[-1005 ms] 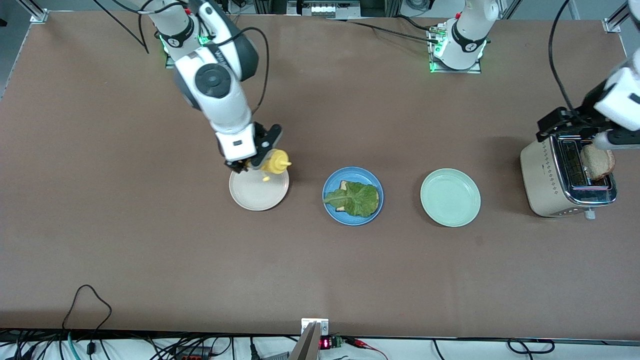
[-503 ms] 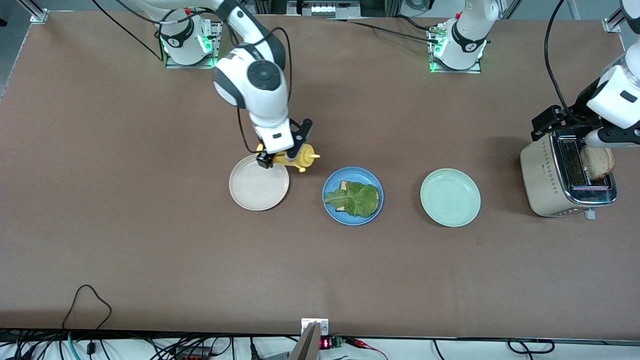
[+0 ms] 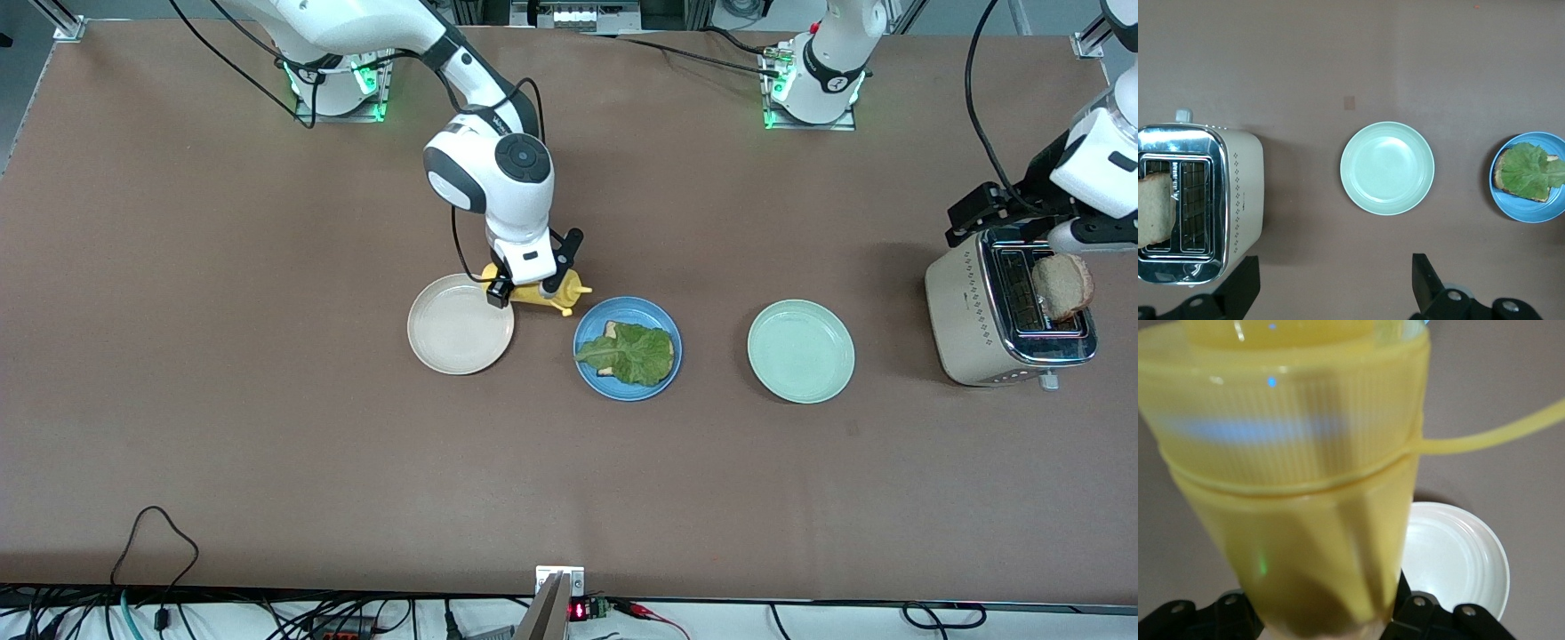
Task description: Make sandwich in blue plate with both arms
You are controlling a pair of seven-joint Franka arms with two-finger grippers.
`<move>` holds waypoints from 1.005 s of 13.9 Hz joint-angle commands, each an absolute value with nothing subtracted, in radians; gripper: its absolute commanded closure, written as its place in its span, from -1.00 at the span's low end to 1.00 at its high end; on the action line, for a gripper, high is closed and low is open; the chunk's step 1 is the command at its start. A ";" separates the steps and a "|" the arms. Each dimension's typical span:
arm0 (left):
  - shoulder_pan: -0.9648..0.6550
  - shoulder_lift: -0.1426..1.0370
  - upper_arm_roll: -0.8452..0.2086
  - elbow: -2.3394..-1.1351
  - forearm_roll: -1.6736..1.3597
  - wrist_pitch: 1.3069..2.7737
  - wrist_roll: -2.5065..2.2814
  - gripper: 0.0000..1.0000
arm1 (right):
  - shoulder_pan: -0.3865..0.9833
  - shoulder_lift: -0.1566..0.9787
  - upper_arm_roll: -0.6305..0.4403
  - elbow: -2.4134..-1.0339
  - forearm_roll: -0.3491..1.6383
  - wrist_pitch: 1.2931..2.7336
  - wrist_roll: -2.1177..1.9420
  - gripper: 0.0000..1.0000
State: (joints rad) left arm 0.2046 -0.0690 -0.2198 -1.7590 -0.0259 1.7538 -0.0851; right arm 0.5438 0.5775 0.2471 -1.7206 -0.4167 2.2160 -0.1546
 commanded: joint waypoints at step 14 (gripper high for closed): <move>0.177 0.101 -0.023 -1.660 -0.021 1.753 0.062 -1.00 | 0.077 0.234 0.406 -1.916 -0.276 2.203 -0.493 1.00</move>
